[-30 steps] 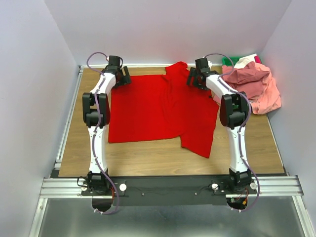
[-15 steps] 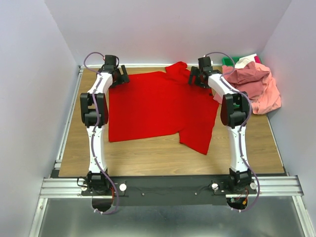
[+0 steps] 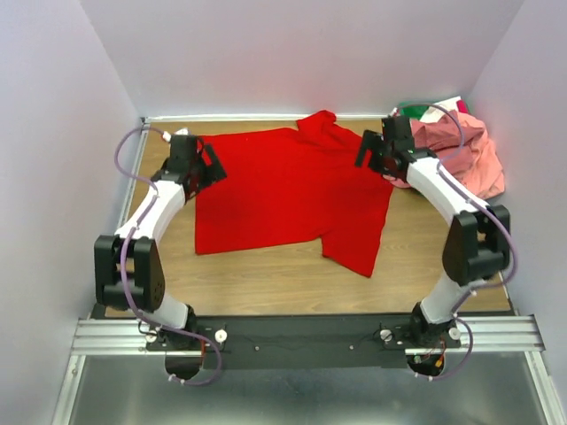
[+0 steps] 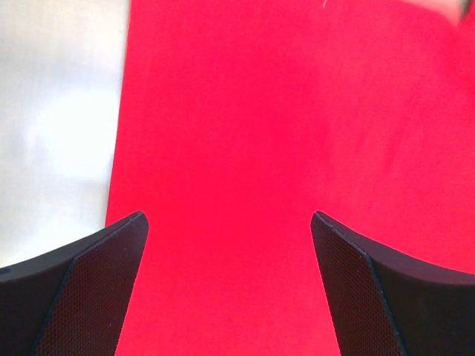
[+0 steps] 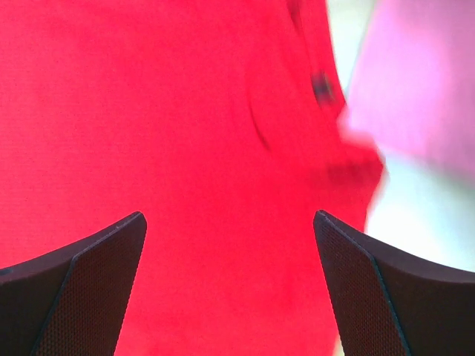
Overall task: Fold and stack the t-shirts
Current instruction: Flatten the tshirt out
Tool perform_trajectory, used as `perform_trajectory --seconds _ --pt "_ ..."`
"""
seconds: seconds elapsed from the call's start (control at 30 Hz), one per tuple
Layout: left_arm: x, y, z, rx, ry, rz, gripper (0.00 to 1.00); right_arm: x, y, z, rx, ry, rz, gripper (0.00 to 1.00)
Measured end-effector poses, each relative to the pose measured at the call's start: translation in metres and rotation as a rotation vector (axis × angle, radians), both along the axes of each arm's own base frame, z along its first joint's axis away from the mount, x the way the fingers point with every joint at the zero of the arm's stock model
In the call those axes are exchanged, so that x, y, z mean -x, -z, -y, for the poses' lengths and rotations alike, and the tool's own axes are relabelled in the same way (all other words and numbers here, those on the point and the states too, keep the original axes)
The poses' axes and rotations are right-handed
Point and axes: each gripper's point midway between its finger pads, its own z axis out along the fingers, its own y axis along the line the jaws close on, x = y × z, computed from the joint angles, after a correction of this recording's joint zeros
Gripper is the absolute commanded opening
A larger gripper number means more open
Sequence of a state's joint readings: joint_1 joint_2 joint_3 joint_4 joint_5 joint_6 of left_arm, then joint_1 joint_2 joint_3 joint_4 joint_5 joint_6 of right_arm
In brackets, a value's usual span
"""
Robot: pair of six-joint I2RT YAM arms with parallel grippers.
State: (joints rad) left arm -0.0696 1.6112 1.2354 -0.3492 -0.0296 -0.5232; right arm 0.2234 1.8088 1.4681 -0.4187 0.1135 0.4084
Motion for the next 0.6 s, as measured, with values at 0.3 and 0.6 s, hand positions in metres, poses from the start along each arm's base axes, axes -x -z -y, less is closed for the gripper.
perform_trajectory --seconds 0.3,0.6 --pt "0.155 0.097 0.034 0.050 -0.046 -0.229 0.99 0.098 0.072 0.016 -0.015 0.070 -0.177 1.00" --pt "0.196 0.076 0.096 0.210 0.029 -0.129 0.99 0.111 0.058 0.021 -0.038 0.092 -0.117 1.00"
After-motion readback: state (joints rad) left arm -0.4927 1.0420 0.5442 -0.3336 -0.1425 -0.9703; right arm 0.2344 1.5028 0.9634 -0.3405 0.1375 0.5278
